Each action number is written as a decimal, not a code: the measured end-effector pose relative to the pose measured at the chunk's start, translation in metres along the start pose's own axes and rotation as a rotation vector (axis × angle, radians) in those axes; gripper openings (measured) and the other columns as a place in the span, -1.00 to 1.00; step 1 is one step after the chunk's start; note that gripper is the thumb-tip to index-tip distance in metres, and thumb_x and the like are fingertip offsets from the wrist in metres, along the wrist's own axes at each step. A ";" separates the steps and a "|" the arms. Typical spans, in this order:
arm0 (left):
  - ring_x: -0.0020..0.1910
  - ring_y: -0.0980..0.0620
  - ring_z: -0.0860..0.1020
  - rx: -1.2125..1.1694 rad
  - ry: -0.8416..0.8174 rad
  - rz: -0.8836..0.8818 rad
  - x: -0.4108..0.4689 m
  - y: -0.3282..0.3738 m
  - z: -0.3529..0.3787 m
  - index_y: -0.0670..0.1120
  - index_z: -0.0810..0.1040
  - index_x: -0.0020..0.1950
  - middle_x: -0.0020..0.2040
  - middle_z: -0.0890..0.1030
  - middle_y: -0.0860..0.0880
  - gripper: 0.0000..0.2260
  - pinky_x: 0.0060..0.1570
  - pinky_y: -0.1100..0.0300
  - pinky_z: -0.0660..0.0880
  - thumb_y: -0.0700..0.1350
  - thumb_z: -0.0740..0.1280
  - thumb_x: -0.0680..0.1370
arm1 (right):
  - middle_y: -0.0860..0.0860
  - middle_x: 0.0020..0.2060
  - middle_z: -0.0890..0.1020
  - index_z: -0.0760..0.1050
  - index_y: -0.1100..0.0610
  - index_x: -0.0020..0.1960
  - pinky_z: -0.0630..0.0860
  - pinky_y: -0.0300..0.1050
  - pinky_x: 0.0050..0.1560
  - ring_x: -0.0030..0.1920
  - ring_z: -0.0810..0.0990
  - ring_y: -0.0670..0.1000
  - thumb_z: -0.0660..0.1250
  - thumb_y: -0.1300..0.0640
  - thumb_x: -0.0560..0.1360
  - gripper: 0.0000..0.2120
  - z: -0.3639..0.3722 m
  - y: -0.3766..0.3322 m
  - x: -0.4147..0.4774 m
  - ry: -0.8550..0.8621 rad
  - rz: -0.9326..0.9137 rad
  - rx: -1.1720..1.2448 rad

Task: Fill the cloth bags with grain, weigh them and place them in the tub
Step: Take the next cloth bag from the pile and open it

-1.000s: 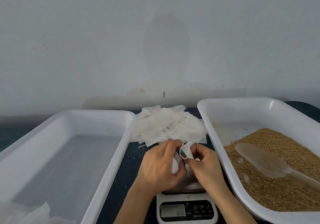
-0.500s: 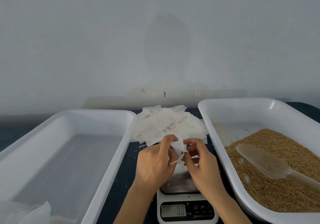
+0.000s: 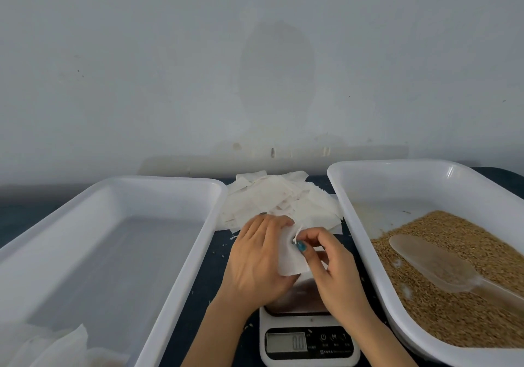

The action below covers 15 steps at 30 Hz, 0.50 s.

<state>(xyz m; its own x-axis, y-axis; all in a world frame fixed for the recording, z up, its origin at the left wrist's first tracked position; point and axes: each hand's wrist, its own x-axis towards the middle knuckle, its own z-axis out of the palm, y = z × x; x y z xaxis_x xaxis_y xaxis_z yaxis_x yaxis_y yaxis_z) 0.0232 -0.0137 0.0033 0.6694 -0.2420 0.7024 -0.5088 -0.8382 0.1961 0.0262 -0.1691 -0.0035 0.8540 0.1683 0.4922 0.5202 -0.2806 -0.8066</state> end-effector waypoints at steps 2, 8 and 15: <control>0.05 0.07 0.53 -0.046 0.005 -0.066 -0.001 -0.001 0.000 -0.12 0.46 0.20 0.08 0.57 0.01 -0.50 0.14 0.31 0.43 -0.05 0.52 0.33 | -0.24 -0.07 0.63 0.55 -0.01 0.03 0.49 -0.37 0.02 0.03 0.61 -0.16 0.32 0.13 0.57 -0.92 0.000 0.000 0.000 -0.006 -0.003 -0.009; -0.22 0.01 0.55 0.043 -0.020 -0.097 0.000 -0.003 -0.003 -0.15 0.53 0.11 -0.06 0.55 0.00 -0.58 -0.26 0.19 0.52 -0.25 0.49 0.28 | -0.16 -0.10 0.63 0.56 -0.05 0.04 0.55 -0.21 -0.11 -0.06 0.61 -0.12 0.14 -0.27 0.57 -0.64 -0.001 0.002 -0.002 0.008 0.084 -0.012; -0.31 0.08 0.54 0.093 -0.083 -0.085 0.001 -0.002 -0.004 -0.11 0.51 0.07 -0.12 0.56 0.01 -0.53 -0.36 0.35 0.36 -0.24 0.54 0.21 | -0.21 -0.11 0.58 0.51 -0.15 -0.12 0.46 -0.31 -0.02 -0.02 0.56 -0.08 0.46 -0.04 0.45 -0.88 0.000 -0.001 -0.001 -0.028 0.026 -0.053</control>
<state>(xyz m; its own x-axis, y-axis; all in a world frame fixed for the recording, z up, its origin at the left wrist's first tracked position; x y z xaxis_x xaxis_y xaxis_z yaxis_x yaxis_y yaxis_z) 0.0225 -0.0106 0.0063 0.7523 -0.2042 0.6264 -0.3983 -0.8983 0.1855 0.0245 -0.1685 -0.0030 0.8674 0.1866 0.4614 0.4976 -0.3348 -0.8002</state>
